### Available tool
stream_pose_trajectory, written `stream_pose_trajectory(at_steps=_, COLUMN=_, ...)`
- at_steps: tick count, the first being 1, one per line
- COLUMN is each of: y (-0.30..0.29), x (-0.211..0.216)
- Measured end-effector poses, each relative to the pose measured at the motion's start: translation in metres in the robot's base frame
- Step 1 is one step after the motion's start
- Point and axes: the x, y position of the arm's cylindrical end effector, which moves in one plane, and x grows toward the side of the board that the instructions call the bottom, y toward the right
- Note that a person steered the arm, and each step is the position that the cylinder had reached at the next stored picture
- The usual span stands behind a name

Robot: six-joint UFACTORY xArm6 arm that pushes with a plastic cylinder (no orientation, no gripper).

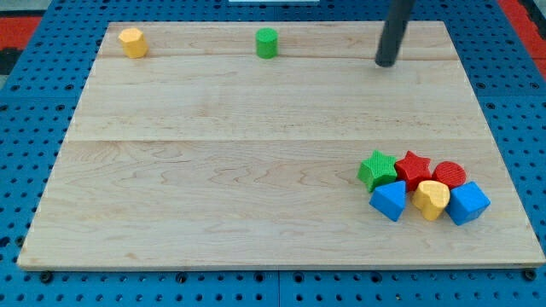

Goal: Move the green circle to the group of blocks

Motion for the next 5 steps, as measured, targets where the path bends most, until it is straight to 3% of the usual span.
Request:
stream_pose_trajectory(at_steps=1, y=-0.065, x=-0.046)
stream_pose_trajectory(at_steps=3, y=-0.233, x=-0.06)
stream_pose_trajectory(at_steps=4, y=-0.245, x=-0.03)
stream_pose_trajectory(at_steps=5, y=-0.187, x=0.016)
